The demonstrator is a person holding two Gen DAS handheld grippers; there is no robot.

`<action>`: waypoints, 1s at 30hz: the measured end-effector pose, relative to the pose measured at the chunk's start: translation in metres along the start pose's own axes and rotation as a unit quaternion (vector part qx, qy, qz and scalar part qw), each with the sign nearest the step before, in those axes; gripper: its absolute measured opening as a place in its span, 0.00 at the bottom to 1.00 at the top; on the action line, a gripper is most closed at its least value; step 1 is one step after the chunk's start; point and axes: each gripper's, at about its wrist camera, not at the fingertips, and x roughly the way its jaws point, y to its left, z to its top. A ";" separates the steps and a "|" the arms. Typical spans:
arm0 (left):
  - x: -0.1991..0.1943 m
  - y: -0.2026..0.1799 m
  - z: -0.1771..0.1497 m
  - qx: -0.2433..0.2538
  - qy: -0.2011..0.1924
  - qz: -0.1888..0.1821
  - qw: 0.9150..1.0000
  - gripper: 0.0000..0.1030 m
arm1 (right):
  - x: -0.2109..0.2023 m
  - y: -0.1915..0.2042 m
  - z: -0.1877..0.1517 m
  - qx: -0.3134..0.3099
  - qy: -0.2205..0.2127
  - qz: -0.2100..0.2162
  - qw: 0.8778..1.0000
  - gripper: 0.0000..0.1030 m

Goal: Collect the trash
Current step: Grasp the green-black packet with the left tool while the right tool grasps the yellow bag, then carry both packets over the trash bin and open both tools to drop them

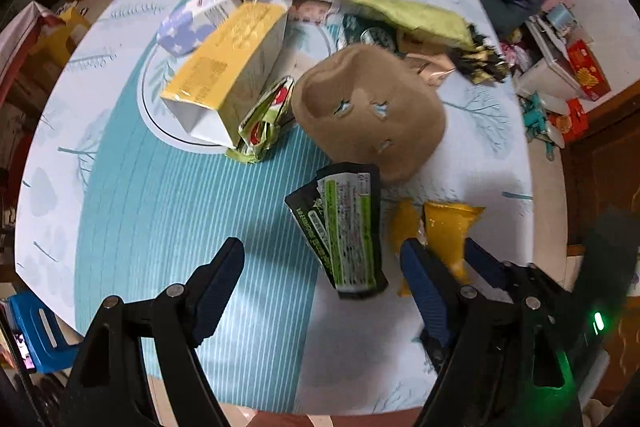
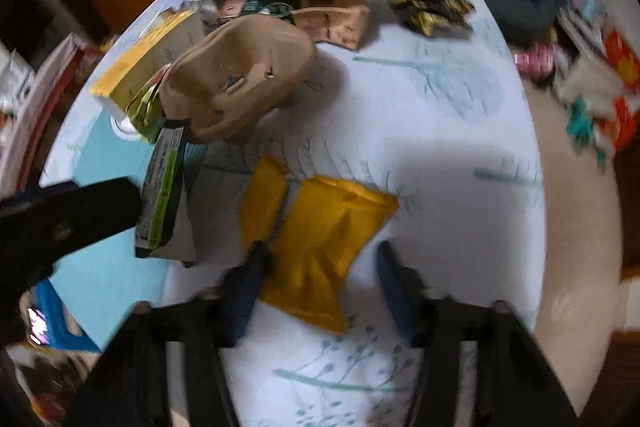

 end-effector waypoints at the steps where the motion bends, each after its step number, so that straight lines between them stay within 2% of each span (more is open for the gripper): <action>1: 0.006 0.000 0.001 -0.002 0.003 0.004 1.000 0.68 | 0.000 0.001 0.000 -0.014 -0.001 -0.007 1.000 0.32; 2: 0.011 0.001 0.001 -0.004 0.008 0.004 1.000 0.65 | 0.000 0.002 0.000 -0.025 -0.002 -0.006 1.000 0.28; 4: 0.021 0.004 0.001 -0.012 0.019 -0.001 1.000 0.52 | -0.001 0.000 -0.001 -0.033 -0.001 0.003 0.999 0.26; 6: 0.029 0.007 0.001 -0.023 0.026 -0.005 0.999 0.47 | -0.002 -0.003 -0.001 -0.036 0.000 0.014 0.999 0.24; 8: 0.036 0.008 0.000 -0.027 0.036 -0.005 0.999 0.35 | -0.003 -0.006 -0.001 -0.038 0.001 0.024 0.999 0.23; 9: 0.041 0.008 -0.001 -0.026 0.043 -0.005 0.999 0.22 | -0.003 -0.009 0.000 -0.038 0.003 0.028 0.999 0.23; 10: 0.046 0.008 -0.002 -0.024 0.050 -0.006 0.998 0.18 | -0.003 -0.014 0.001 -0.036 0.004 0.033 0.999 0.23; 15: 0.046 0.009 -0.004 -0.017 0.036 0.000 0.999 0.12 | -0.004 -0.024 0.004 -0.015 0.010 0.055 0.998 0.22; 21: 0.034 0.018 -0.013 -0.014 0.029 0.012 0.999 0.11 | -0.008 -0.034 0.008 0.015 0.010 0.090 0.996 0.18; 26: 0.008 0.032 -0.032 -0.007 0.018 0.011 1.000 0.11 | -0.029 -0.038 0.005 0.040 -0.004 0.120 0.992 0.18; 30: -0.014 0.038 -0.050 0.008 0.007 0.007 1.000 0.11 | -0.044 -0.028 -0.001 0.043 -0.010 0.127 0.991 0.17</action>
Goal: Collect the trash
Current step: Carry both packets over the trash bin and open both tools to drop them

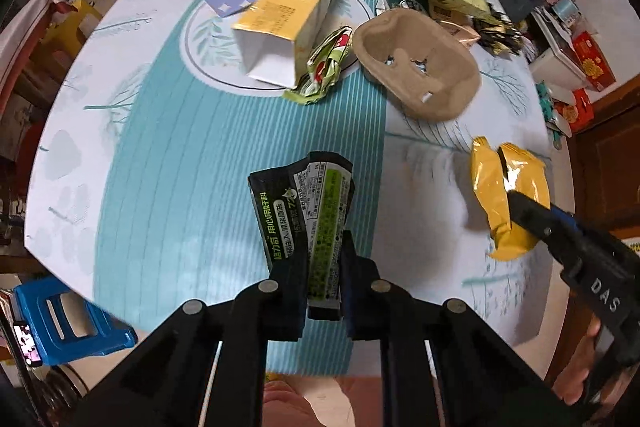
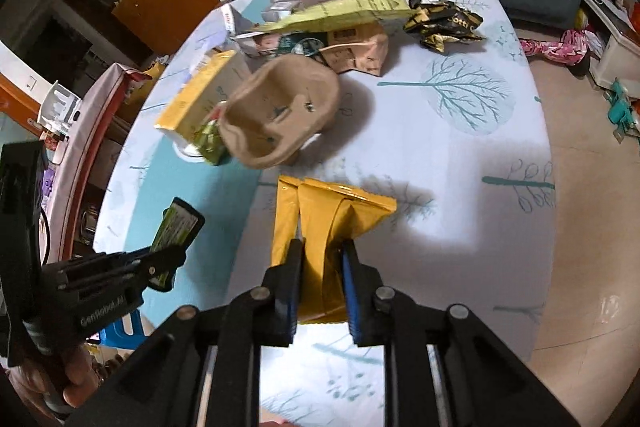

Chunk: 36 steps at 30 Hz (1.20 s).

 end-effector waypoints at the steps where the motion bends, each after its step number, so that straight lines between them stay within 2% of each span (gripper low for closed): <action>1: -0.007 0.003 -0.007 0.004 -0.005 -0.001 1.000 0.11 | -0.003 0.005 -0.002 -0.003 -0.002 0.000 1.000 0.17; 5: -0.033 0.013 -0.028 0.026 -0.019 0.006 0.999 0.11 | -0.013 0.032 -0.016 -0.013 -0.007 0.002 1.000 0.17; 8: -0.053 0.025 -0.046 0.036 -0.032 -0.003 0.999 0.11 | -0.022 0.053 -0.033 -0.016 -0.007 0.008 1.000 0.17; 13: -0.085 0.057 -0.089 0.055 -0.050 -0.008 0.997 0.11 | -0.036 0.096 -0.072 -0.026 -0.006 0.012 1.000 0.17; 22: -0.108 0.112 -0.161 0.082 -0.058 -0.025 0.995 0.11 | -0.054 0.169 -0.146 -0.018 -0.025 -0.003 1.000 0.17; 29: -0.106 0.133 -0.200 0.092 -0.046 -0.036 0.994 0.11 | -0.054 0.201 -0.191 -0.013 -0.016 -0.017 1.000 0.17; 36: -0.069 0.133 -0.226 0.081 -0.019 -0.059 0.995 0.11 | -0.027 0.198 -0.223 -0.002 0.028 -0.028 0.999 0.17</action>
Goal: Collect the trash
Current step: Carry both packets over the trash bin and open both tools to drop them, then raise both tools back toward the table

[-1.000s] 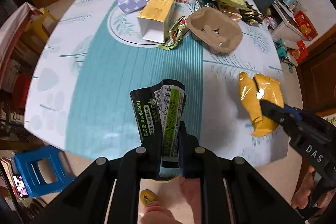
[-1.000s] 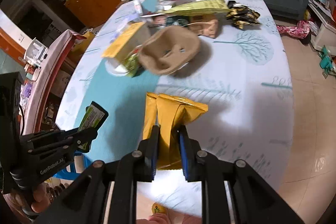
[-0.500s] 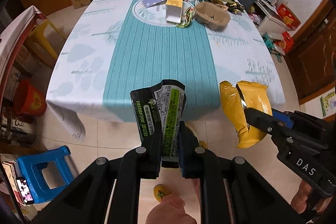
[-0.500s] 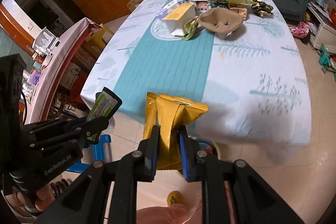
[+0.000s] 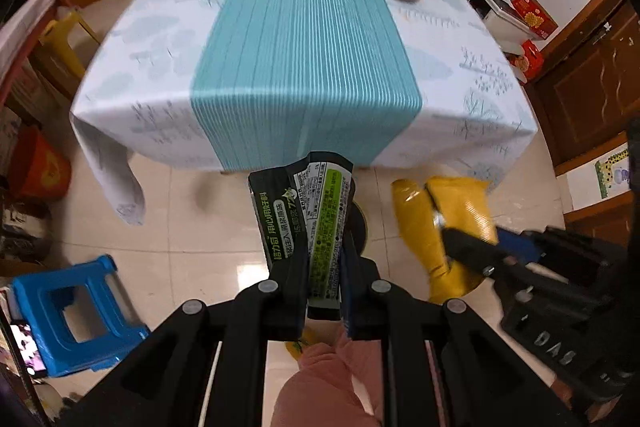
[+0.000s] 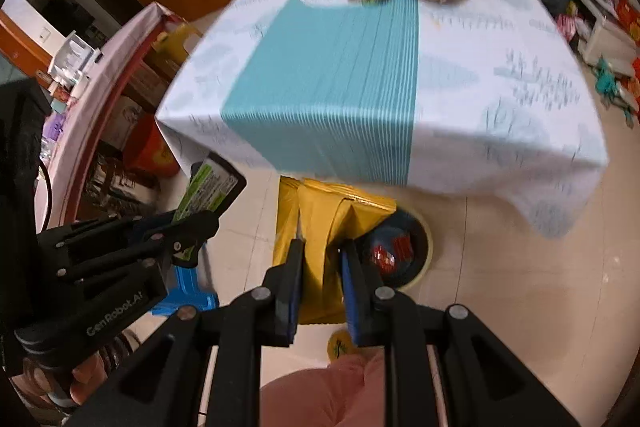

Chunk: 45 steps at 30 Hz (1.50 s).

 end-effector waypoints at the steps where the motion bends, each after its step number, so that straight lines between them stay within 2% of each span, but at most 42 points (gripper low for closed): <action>1: 0.009 0.000 -0.004 -0.003 0.004 -0.005 1.000 0.11 | 0.008 -0.002 -0.004 0.003 0.007 0.000 1.000 0.17; 9: 0.120 0.002 -0.022 -0.018 0.014 -0.027 0.999 0.11 | 0.115 -0.048 -0.032 0.027 0.052 -0.008 0.998 0.18; 13: 0.191 0.008 -0.025 -0.029 0.016 -0.006 0.999 0.11 | 0.179 -0.079 -0.041 0.039 0.062 -0.007 0.997 0.18; 20: 0.289 0.013 -0.029 -0.024 0.022 0.026 0.999 0.14 | 0.285 -0.125 -0.051 0.054 0.064 0.013 0.996 0.18; 21: 0.298 0.015 -0.030 -0.024 0.021 0.029 0.999 0.21 | 0.295 -0.130 -0.052 0.055 0.063 0.016 0.996 0.20; 22: 0.308 0.016 -0.030 -0.026 0.021 0.030 0.999 0.35 | 0.305 -0.135 -0.053 0.058 0.063 0.020 0.996 0.21; 25: 0.328 0.022 -0.030 -0.031 0.023 0.042 0.998 0.65 | 0.331 -0.149 -0.053 0.075 0.057 0.025 0.995 0.24; 27: 0.336 0.028 -0.030 -0.044 0.025 0.040 0.998 0.79 | 0.343 -0.161 -0.056 0.099 0.063 0.033 0.993 0.32; 29: 0.343 0.036 -0.029 -0.059 0.026 0.036 0.997 0.81 | 0.352 -0.171 -0.058 0.117 0.069 0.048 0.990 0.47; 33: 0.339 0.040 -0.029 -0.068 0.025 0.045 0.996 0.81 | 0.350 -0.173 -0.059 0.116 0.064 0.055 0.990 0.48; 39: 0.308 0.041 -0.033 -0.072 0.026 0.053 0.996 0.81 | 0.328 -0.166 -0.058 0.116 0.059 0.044 0.991 0.51; 45: 0.244 0.033 -0.034 -0.080 0.023 0.052 0.995 0.81 | 0.274 -0.156 -0.060 0.123 0.058 0.033 0.990 0.51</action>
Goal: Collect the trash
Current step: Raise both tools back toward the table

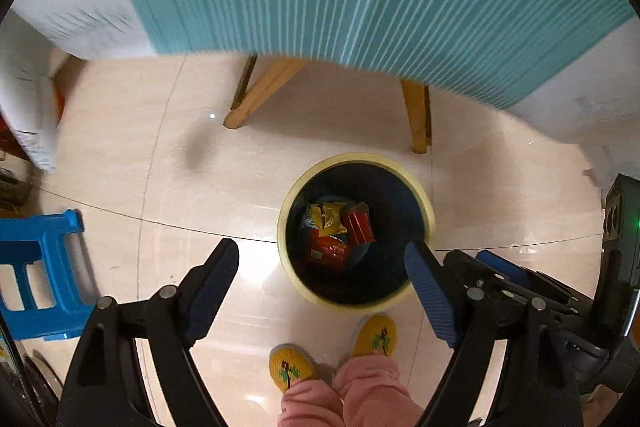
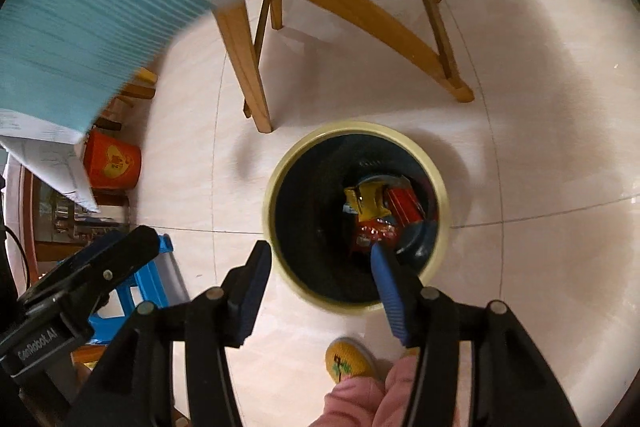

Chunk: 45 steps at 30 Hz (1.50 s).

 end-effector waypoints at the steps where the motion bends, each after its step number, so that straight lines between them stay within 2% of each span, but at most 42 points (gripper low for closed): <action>1: -0.014 -0.001 0.000 0.000 -0.002 0.000 1.000 0.81 | -0.011 0.003 -0.001 0.001 0.000 -0.001 1.000 0.51; 6: -0.086 -0.005 0.001 0.013 -0.016 0.002 1.000 0.81 | -0.079 0.027 -0.008 -0.011 -0.010 -0.004 1.000 0.51; 10: -0.147 -0.011 0.003 0.032 -0.042 0.004 0.999 0.81 | -0.133 0.052 -0.012 -0.025 -0.026 0.006 0.999 0.51; 22: -0.282 -0.023 0.018 0.062 -0.110 -0.003 0.992 0.81 | -0.255 0.123 -0.015 -0.089 -0.075 0.020 0.993 0.51; 28: -0.329 -0.024 0.029 0.082 -0.126 -0.011 0.988 0.81 | -0.306 0.147 -0.008 -0.101 -0.125 0.008 0.987 0.51; 36: -0.376 -0.037 0.049 0.106 -0.167 0.013 0.980 0.81 | -0.355 0.172 -0.003 -0.109 -0.178 -0.009 0.978 0.51; 45: -0.402 -0.039 0.082 0.118 -0.182 -0.015 0.976 0.81 | -0.385 0.176 0.011 -0.104 -0.227 -0.048 0.967 0.51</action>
